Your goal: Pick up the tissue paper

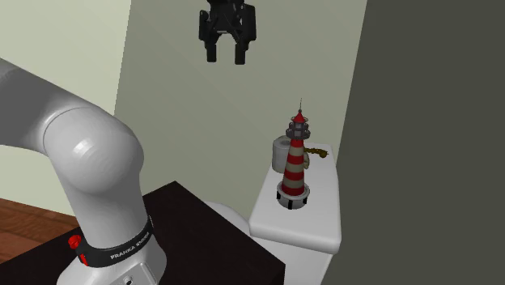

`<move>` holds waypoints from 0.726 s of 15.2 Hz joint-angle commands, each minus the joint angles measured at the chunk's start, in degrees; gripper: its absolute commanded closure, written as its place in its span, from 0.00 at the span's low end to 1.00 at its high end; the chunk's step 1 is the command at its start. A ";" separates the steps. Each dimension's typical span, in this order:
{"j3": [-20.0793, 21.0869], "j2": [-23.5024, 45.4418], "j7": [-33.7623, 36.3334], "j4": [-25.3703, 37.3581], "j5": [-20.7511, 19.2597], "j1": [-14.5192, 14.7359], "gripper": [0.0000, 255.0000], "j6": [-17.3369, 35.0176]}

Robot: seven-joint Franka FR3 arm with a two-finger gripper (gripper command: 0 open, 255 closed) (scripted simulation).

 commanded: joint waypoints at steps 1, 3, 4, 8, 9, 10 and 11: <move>0.00 0.00 0.00 0.00 0.00 0.00 0.00 0.00; -0.22 2.42 -0.04 -1.39 0.12 0.24 0.00 4.08; -0.33 3.74 -0.08 -1.96 0.19 0.35 0.00 6.12; -0.77 9.75 -0.27 -3.43 0.49 0.89 0.00 14.15; -0.87 11.41 -0.34 -3.59 0.59 1.02 0.00 16.11; -0.97 13.13 -0.42 -3.67 0.70 1.16 0.00 18.05; -1.07 14.91 -0.51 -3.66 0.82 1.30 0.00 19.96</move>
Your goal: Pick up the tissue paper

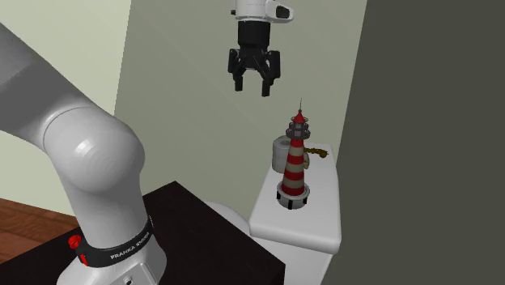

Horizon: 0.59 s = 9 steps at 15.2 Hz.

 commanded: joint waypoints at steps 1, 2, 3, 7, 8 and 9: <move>-0.10 3.49 -0.06 -0.13 0.31 0.34 0.00 4.02; -0.19 5.37 -0.17 0.04 0.45 0.48 0.00 5.86; -0.27 7.29 -0.29 0.30 0.62 0.63 0.00 7.66; -0.56 15.33 -0.91 2.16 1.42 1.20 0.00 14.39; -0.61 17.42 -1.09 2.83 1.67 1.34 0.00 15.93; -0.65 19.52 -1.29 3.58 1.93 1.46 0.00 17.42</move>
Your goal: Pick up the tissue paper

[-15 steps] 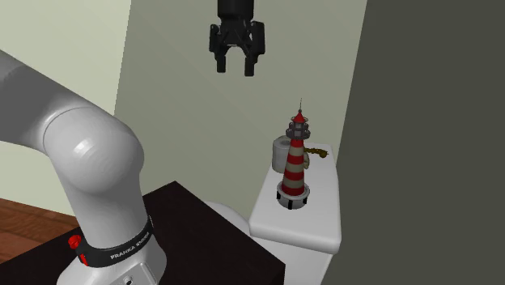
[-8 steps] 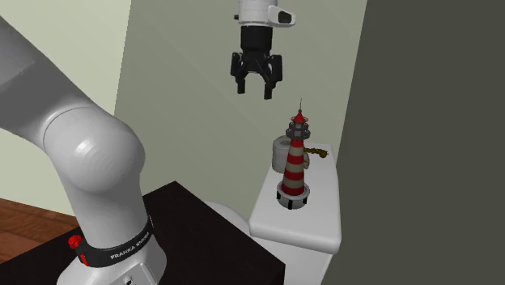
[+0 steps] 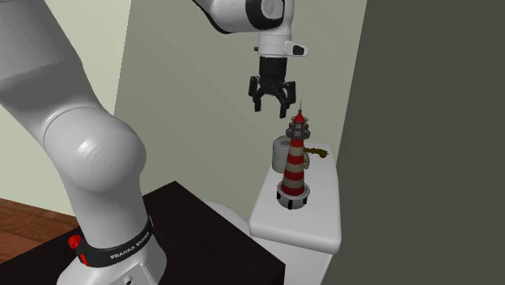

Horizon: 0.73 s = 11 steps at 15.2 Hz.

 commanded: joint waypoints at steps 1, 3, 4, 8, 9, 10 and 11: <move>-0.13 4.09 -0.46 1.36 0.50 0.22 0.00 3.08; -0.16 8.37 -0.91 3.25 1.10 0.45 0.00 5.73; -0.16 10.53 -1.15 4.31 1.43 0.54 0.00 6.96; 0.03 19.21 -2.14 9.30 2.81 0.79 0.00 11.15; 0.12 21.39 -2.38 10.74 3.15 0.81 0.00 12.02; 0.22 23.57 -2.63 12.25 3.50 0.83 0.00 12.81; 0.34 25.75 -2.86 13.83 3.83 0.82 0.00 13.53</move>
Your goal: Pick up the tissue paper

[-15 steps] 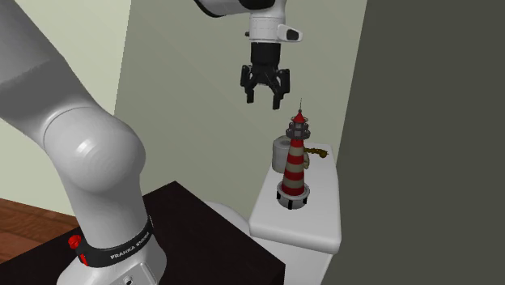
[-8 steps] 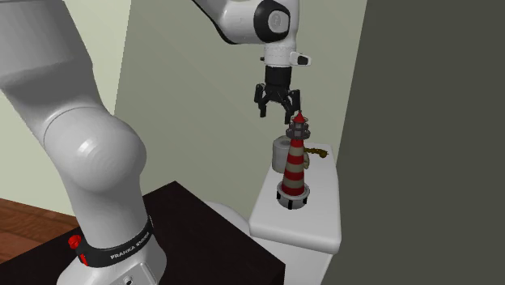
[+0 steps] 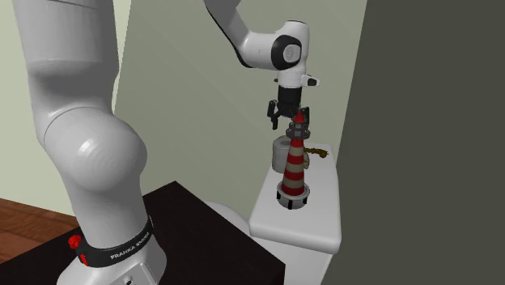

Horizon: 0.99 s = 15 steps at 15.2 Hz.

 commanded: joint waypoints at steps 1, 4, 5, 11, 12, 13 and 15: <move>0.30 4.11 -0.24 3.19 0.62 0.10 0.00 1.21; 0.38 5.52 -0.39 2.55 0.82 0.04 0.00 3.25; 0.40 6.01 -0.44 2.37 0.89 0.02 0.00 3.92; 0.50 7.93 -0.67 1.83 1.18 -0.06 1.00 6.37; 0.49 8.02 -0.72 1.89 1.19 -0.09 1.00 6.39; 0.50 8.00 -0.70 1.88 1.19 -0.08 1.00 6.39; 0.49 7.93 -0.72 1.74 1.19 -0.09 1.00 6.46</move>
